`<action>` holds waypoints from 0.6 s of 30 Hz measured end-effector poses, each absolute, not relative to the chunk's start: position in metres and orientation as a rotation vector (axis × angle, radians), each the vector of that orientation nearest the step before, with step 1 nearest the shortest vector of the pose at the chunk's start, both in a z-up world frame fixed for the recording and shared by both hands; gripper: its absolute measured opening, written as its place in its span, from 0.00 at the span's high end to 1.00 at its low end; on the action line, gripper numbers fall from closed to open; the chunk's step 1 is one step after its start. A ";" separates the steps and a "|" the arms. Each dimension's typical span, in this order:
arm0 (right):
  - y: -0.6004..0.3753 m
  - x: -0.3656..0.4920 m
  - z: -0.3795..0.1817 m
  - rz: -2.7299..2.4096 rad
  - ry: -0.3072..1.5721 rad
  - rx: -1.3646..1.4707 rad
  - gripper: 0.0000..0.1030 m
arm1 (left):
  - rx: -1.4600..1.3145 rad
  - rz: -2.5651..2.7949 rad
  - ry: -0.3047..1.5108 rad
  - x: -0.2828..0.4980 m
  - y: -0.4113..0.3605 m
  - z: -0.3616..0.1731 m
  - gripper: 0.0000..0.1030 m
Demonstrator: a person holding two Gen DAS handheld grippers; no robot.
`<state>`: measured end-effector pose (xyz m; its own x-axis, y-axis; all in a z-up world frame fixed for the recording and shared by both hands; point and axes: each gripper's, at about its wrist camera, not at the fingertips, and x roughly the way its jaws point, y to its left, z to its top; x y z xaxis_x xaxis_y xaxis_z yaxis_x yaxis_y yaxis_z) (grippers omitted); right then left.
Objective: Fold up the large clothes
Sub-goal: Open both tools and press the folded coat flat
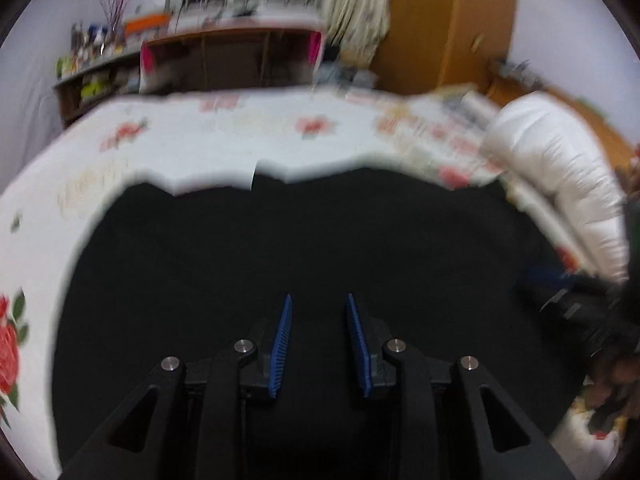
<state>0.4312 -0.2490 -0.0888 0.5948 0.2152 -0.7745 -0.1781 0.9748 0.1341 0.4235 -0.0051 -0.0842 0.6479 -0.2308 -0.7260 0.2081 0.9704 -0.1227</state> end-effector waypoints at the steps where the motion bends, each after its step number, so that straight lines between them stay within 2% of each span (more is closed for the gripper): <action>1: -0.257 0.438 -0.095 0.197 0.912 0.042 0.57 | -0.055 -0.242 0.834 0.429 -0.001 -0.093 0.69; 7: -0.264 0.457 -0.114 0.126 0.921 0.006 0.57 | -0.012 -0.185 0.828 0.444 -0.011 -0.108 0.71; 10: -0.261 0.455 -0.095 0.086 0.936 0.007 0.57 | -0.009 -0.163 0.864 0.442 -0.012 -0.089 0.72; 14: -0.251 0.458 -0.051 0.172 0.835 0.078 0.57 | 0.001 -0.239 0.768 0.444 -0.025 -0.052 0.72; 18: -0.252 0.504 -0.064 0.136 0.918 0.016 0.57 | 0.015 -0.144 0.876 0.494 -0.008 -0.071 0.72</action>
